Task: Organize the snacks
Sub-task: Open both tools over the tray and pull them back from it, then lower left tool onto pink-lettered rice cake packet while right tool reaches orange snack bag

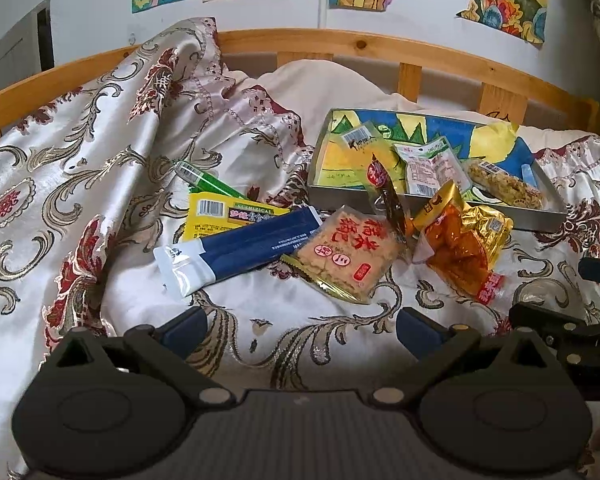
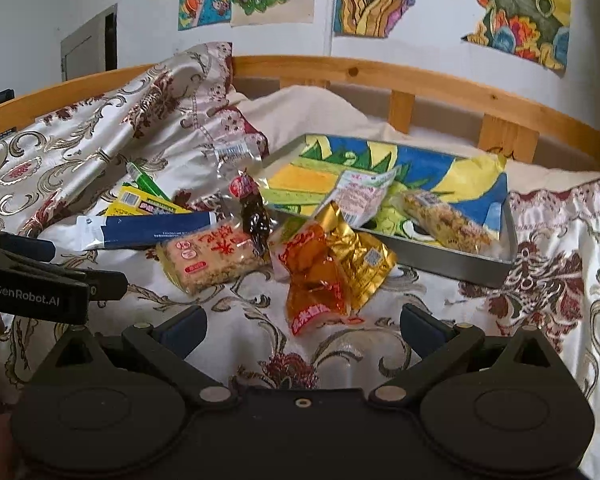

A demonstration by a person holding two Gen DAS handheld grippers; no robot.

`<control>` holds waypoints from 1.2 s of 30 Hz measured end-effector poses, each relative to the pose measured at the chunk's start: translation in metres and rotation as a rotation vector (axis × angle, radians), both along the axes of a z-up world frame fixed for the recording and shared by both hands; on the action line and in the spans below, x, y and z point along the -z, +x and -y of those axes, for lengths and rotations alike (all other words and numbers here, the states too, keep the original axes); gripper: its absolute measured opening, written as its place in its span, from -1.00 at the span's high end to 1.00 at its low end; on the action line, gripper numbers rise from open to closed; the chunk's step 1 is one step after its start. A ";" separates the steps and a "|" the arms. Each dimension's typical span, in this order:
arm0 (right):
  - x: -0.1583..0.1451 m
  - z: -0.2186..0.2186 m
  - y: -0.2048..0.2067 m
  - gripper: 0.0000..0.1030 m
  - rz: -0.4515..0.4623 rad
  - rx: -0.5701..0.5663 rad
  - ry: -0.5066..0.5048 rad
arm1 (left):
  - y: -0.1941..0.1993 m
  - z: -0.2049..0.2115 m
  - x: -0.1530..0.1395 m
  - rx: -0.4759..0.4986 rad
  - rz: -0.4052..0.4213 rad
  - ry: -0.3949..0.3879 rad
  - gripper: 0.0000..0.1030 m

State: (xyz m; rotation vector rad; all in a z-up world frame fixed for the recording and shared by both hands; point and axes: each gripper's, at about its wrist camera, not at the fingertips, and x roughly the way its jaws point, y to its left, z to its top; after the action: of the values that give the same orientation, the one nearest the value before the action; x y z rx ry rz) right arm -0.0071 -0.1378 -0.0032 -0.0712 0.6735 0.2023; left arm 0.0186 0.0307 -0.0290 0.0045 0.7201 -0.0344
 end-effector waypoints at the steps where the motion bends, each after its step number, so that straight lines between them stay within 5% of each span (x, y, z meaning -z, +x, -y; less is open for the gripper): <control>1: 0.001 0.000 0.001 -0.99 -0.007 0.003 0.000 | 0.001 0.001 0.000 0.004 0.001 0.004 -0.99; 36: 0.014 0.027 0.032 -0.99 -0.054 0.092 0.057 | 0.047 0.022 0.001 0.126 0.015 0.093 -0.99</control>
State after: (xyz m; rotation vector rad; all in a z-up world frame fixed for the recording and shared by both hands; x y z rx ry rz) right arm 0.0245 -0.1651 -0.0172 0.0201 0.7223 0.1347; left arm 0.0651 0.0088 -0.0296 0.1393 0.7050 -0.1216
